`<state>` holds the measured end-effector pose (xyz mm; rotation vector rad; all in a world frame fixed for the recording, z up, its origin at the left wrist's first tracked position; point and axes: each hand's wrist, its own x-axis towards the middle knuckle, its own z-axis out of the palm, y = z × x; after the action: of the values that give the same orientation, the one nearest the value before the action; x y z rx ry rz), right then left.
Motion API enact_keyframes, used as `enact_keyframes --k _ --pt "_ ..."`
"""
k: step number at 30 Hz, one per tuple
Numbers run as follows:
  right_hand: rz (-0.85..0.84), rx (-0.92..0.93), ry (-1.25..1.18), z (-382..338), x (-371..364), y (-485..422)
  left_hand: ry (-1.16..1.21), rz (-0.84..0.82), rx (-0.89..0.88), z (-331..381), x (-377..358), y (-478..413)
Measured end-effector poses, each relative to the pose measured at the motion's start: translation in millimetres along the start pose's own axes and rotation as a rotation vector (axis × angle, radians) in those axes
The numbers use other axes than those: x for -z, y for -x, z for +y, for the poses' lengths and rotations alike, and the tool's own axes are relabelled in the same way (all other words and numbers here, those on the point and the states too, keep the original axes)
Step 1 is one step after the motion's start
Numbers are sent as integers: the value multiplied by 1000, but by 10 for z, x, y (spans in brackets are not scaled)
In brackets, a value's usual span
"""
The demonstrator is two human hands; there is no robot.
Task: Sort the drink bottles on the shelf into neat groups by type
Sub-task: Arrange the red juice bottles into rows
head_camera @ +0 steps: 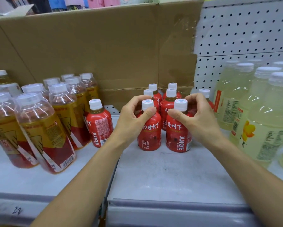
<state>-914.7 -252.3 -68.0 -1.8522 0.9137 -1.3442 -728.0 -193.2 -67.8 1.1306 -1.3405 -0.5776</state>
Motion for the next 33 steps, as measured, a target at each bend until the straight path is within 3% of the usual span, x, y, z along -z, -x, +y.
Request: enact_keyframes --k 3,10,15,26,28,30,33 --pt "31 33 -17 -12 7 -34 -25 31 -19 4 0 1" --pt "-178 37 -210 3 34 -26 -2 0 -39 21 -16 -3" --pt "-115 99 107 52 36 8 -148 -24 -33 -12 24 -9" --pt "-89 84 53 79 -59 -81 -136 61 -87 -37 -33 -43" --pt "-20 146 95 89 -54 -68 -228 37 -84 -11 -20 -38" --pt "159 257 139 40 17 -84 -479 93 -179 46 42 -40" --pt "439 266 193 -38 203 -258 -708 392 -356 190 269 -52"
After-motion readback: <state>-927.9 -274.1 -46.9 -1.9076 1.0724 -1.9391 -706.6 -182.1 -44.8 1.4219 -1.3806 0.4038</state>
